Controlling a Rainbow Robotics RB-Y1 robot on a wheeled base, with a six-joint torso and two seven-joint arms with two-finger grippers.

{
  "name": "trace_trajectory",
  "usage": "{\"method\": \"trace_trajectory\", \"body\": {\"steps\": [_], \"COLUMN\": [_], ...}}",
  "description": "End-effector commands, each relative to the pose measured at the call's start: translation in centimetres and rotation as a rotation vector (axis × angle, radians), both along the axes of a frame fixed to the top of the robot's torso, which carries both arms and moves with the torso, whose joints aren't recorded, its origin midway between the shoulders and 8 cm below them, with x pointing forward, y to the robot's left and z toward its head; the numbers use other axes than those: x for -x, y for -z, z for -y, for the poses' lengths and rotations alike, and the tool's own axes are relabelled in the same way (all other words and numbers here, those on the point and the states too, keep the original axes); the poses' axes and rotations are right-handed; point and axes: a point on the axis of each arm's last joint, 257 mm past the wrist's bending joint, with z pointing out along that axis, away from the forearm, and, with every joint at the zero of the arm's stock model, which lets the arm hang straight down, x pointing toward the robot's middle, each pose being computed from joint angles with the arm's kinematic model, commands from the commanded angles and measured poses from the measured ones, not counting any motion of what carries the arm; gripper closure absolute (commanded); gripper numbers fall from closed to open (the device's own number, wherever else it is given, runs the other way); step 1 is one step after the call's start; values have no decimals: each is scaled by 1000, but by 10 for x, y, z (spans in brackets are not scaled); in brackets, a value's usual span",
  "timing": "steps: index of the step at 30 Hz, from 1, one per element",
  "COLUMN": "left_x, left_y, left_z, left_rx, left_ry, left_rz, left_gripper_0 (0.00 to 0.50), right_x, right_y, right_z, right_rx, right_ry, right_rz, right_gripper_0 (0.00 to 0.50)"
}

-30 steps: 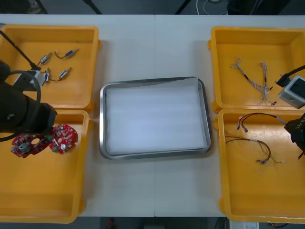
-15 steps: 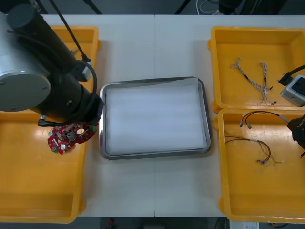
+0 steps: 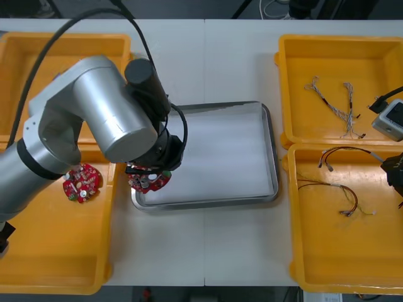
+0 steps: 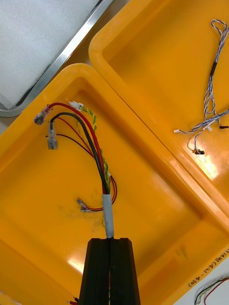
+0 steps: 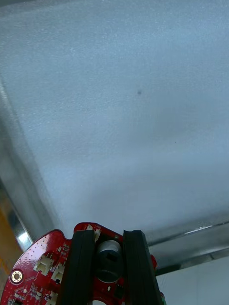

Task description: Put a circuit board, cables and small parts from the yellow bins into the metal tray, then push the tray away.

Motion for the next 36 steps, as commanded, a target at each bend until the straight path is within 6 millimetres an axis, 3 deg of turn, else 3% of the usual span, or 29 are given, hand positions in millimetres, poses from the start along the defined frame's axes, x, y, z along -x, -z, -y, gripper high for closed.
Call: {"method": "trace_trajectory", "body": {"steps": [1,9,18,19,21,22,36], "left_x": [-12,-22,-21,-21,-22,-22,-23], "left_y": [4,25,26,26,25,25,11], "left_z": [24,31,34,33,33,32,33], "left_rx": [21,30,42,43,47,56,90], "left_ry": [-25,-38,-54,-58,-67,-85,-119], "left_rz": [51,66,67,67,69,68,76], "left_gripper_0": [500,500,498,409,109,0,0], "right_x": [6,6,6,7,6,6,8], "right_y": [3,3,3,4,3,3,2], "right_z": [-3,-4,-4,-4,-4,-4,-7], "right_rx": [-9,-12,-12,-11,-12,-13,-11], "right_ry": [22,23,23,21,21,20,7], "right_rz": [-6,-7,-7,-9,-8,-9,-5], "right_gripper_0": [500,500,500,500,500,500,500]}}
